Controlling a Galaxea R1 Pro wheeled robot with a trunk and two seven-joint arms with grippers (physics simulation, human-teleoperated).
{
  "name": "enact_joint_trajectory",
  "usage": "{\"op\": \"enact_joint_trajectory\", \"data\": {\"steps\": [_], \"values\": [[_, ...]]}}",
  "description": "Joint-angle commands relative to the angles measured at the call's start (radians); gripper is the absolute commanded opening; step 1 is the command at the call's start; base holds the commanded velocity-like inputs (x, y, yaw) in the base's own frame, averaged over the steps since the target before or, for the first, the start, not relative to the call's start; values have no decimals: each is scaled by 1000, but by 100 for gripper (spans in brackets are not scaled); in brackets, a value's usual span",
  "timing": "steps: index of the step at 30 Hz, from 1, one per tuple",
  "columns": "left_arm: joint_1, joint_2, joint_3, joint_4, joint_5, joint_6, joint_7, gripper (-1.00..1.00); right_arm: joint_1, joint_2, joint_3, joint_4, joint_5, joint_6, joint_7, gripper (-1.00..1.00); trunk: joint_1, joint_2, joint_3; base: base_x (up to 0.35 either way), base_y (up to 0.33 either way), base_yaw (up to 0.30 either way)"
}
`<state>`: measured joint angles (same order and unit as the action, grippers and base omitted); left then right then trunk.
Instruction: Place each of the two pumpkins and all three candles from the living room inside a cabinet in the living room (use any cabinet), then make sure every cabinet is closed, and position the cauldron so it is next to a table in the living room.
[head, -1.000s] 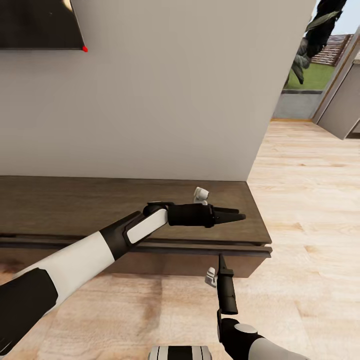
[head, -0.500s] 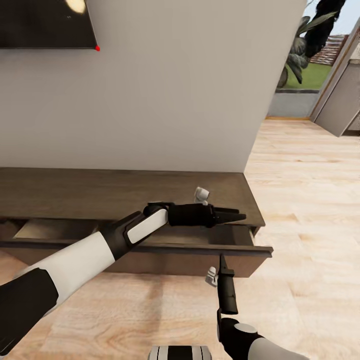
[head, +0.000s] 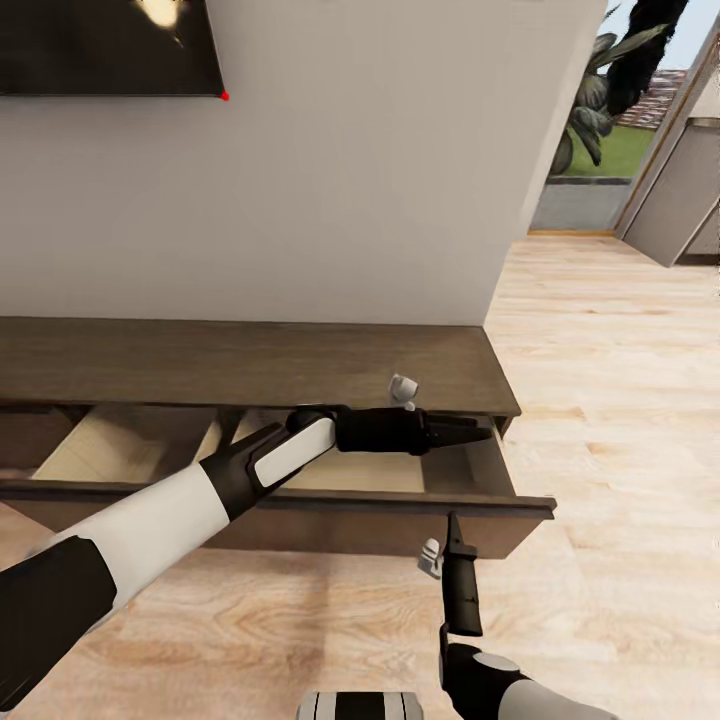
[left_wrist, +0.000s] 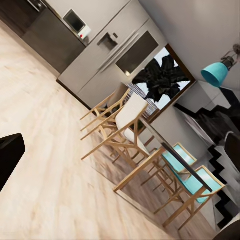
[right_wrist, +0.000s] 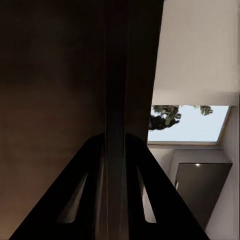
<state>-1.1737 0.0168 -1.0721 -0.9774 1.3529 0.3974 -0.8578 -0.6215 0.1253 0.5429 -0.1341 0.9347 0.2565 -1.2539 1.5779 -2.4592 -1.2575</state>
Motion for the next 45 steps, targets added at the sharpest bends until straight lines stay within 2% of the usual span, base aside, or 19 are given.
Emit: {"op": "enact_joint_trajectory", "data": {"steps": [1, 12, 19, 45], "values": [[0, 0, 0, 0, 0, 0, 0, 100, 0, 1, 63, -50, 13, 1, -4, -100, 0, 0, 0, -223, 2, 0], [0, 0, 0, 1, 0, 0, -2, 100, 0, 1, 63, -50, 13, 1, -4, -100, 0, 0, 0, -42, 0, 0], [0, 0, 0, -4, 0, 0, -4, 100, 0, 1, 63, -50, 14, 1, -4, -100, 0, 0, 0, -208, 0, 0], [0, 1, 0, 1, 0, 0, -4, 100, 0, 1, 63, -50, 14, 0, -6, -100, 0, 0, 0, -22, 0, 0]]}}
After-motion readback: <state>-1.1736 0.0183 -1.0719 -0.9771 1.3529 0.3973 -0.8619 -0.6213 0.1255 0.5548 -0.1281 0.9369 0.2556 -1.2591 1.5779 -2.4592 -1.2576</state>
